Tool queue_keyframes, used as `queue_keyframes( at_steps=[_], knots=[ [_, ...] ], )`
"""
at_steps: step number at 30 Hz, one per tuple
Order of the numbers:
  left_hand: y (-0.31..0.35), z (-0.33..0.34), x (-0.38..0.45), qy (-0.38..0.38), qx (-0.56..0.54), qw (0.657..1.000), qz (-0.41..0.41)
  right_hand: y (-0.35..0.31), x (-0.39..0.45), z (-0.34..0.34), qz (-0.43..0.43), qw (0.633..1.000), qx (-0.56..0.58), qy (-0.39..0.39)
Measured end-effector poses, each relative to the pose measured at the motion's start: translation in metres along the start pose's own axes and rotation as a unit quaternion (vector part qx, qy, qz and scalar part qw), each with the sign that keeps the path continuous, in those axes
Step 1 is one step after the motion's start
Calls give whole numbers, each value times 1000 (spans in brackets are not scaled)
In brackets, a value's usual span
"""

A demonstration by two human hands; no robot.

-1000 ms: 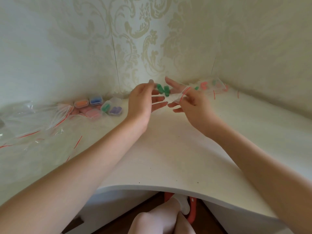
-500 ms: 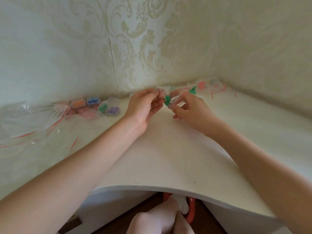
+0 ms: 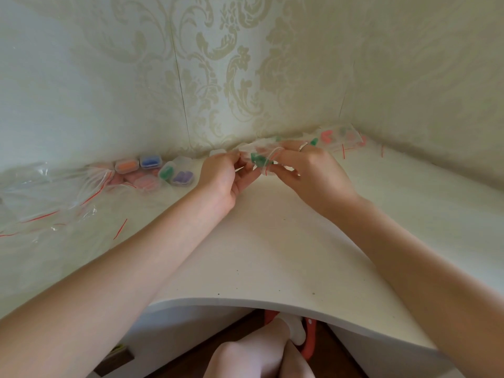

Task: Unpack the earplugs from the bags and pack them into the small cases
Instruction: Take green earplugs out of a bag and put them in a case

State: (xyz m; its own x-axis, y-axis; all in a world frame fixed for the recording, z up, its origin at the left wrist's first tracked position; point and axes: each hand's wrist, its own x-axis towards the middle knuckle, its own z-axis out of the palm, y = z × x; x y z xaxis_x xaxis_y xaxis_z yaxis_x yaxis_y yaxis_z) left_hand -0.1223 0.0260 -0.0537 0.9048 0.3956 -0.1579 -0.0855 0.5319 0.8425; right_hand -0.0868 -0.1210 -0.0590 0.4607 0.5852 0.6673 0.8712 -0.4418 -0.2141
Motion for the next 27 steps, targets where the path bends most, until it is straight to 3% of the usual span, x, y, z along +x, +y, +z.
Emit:
queue_keyframes(
  at_steps=[9, 27],
  knots=[
    [-1, 1, 0, -16, -21, 1000, -10, -2, 3, 8, -42, 990, -124, 44],
    [6, 0, -2, 18, -118, 989, -92, -1, 5, 18, -72, 967, -191, 156]
  ],
)
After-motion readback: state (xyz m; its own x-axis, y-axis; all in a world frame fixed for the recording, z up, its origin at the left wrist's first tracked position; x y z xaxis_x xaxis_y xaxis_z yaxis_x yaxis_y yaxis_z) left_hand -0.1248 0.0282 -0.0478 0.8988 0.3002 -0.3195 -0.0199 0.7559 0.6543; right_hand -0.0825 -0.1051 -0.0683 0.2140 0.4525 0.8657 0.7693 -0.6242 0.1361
